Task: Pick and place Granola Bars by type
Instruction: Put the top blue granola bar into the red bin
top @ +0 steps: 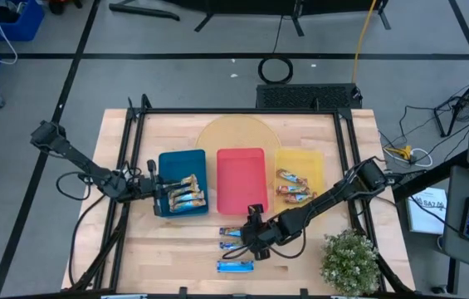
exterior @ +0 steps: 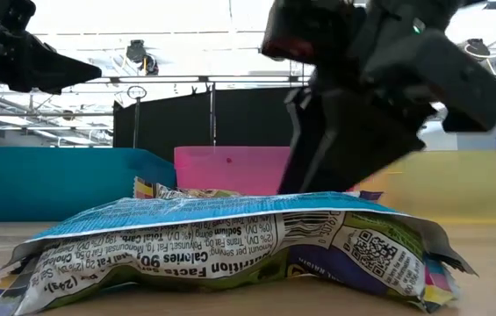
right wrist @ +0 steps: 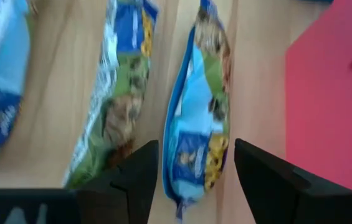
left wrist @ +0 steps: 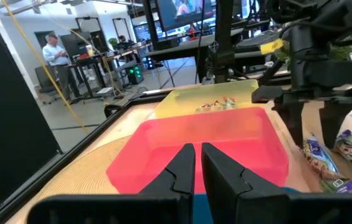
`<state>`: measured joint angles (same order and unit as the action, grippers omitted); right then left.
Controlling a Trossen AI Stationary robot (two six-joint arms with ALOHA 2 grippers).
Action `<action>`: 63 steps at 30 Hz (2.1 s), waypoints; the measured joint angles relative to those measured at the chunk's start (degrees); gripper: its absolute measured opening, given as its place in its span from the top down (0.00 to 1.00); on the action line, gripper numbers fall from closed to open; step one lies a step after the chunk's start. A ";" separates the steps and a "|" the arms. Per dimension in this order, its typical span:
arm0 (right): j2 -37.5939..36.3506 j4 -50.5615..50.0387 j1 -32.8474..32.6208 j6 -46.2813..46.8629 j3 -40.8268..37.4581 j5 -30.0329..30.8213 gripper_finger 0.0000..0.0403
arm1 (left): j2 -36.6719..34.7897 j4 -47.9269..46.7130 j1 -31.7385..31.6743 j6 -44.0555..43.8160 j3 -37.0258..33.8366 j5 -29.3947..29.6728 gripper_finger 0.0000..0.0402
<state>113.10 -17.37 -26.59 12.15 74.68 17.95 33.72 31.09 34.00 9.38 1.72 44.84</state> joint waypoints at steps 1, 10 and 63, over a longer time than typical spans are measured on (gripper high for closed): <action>0.00 0.51 0.00 0.29 -0.66 -0.02 0.50 | 0.01 0.00 0.00 -0.01 0.00 0.00 0.91; 0.00 7.72 0.00 -0.11 -5.45 0.00 0.52 | 0.02 0.00 -0.01 0.03 0.00 0.00 0.91; -7.54 -1.24 26.72 -22.31 -5.69 -6.23 0.85 | 0.02 -0.06 0.00 1.01 0.00 0.07 0.91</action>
<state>105.56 -18.61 0.13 -10.16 68.99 11.73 33.74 31.03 34.00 10.40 1.72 44.91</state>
